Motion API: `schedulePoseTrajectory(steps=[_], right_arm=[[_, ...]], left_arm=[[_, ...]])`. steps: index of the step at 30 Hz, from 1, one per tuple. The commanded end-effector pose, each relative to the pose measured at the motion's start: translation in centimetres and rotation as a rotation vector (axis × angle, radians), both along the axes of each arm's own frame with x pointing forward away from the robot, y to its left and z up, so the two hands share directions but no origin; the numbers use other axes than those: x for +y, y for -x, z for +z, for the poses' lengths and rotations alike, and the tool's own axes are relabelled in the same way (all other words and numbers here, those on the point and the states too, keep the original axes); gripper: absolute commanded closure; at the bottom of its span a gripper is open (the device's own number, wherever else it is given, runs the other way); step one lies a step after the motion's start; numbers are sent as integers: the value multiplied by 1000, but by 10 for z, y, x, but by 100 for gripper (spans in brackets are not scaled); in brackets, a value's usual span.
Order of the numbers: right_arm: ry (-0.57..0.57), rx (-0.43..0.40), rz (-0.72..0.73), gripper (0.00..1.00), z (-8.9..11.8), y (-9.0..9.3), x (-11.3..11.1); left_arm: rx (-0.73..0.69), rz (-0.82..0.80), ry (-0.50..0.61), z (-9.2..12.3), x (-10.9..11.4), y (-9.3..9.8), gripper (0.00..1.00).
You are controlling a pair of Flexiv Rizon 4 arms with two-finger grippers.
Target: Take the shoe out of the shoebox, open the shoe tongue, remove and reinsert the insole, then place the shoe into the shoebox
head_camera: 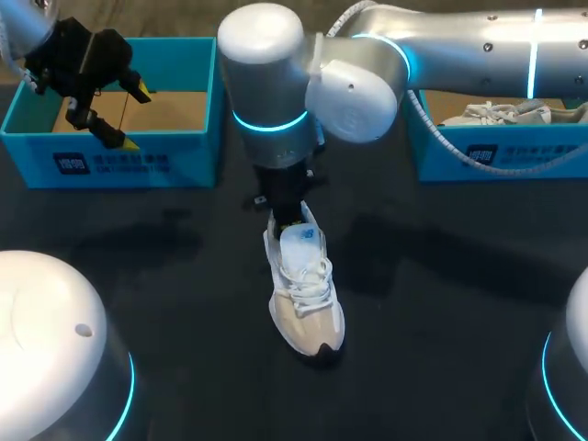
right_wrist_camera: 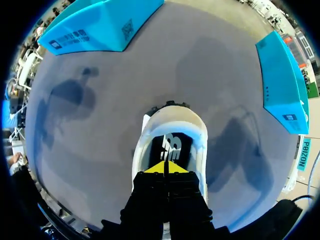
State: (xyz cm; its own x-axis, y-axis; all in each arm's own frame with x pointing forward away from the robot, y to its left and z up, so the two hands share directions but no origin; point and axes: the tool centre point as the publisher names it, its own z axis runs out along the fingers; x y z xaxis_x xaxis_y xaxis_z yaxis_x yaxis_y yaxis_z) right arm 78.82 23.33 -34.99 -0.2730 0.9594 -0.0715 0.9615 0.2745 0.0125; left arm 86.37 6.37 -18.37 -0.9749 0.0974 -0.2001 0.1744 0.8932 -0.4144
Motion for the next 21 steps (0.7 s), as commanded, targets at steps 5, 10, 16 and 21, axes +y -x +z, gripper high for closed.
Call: schedulePoseTrajectory(steps=[5,10,16,21], right_arm=[[-4,-3,-1,100,-1,1,-1],[52,49,-68,100,1,2,-6],[87,108,-97,100,5,10,-10],[80,132,-107,100,10,24,-8]], left_arm=[[-1,0,-3,1,0,1,0],[-1,0,-3,1,0,1,0],[-1,0,-3,1,0,1,0],[-1,0,-3,1,0,1,0]])
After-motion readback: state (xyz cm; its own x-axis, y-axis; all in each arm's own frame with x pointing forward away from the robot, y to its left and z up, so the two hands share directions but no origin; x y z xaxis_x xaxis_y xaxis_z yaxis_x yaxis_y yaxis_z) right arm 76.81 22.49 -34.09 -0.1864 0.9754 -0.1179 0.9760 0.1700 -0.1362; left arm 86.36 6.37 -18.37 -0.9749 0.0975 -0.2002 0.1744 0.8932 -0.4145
